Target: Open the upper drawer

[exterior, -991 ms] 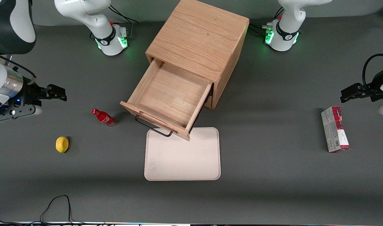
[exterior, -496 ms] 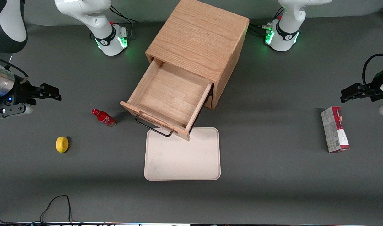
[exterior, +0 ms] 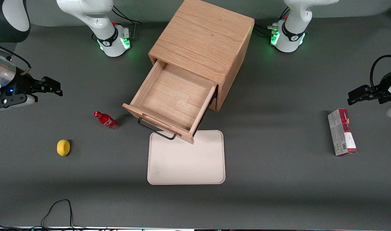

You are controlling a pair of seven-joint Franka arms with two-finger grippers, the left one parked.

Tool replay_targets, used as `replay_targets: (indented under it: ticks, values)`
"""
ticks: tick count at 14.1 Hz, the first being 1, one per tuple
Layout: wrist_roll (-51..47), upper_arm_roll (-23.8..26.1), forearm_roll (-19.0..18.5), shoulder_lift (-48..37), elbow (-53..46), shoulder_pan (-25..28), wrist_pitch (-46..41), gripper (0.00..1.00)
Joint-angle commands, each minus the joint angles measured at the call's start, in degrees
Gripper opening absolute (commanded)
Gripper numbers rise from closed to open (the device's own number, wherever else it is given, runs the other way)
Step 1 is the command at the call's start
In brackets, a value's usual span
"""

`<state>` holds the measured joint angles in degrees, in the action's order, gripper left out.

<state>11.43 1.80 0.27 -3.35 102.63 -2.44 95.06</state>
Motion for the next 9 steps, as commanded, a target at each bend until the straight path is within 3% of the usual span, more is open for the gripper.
replay_targets:
  ticks: [1, 9]
  values:
    - [-2.64, -1.01, 1.05, -0.78, -0.15, 0.59, -0.22, 1.0]
    - [-3.79, -2.95, 1.05, -1.13, -2.6, 3.23, -3.64, 1.0]
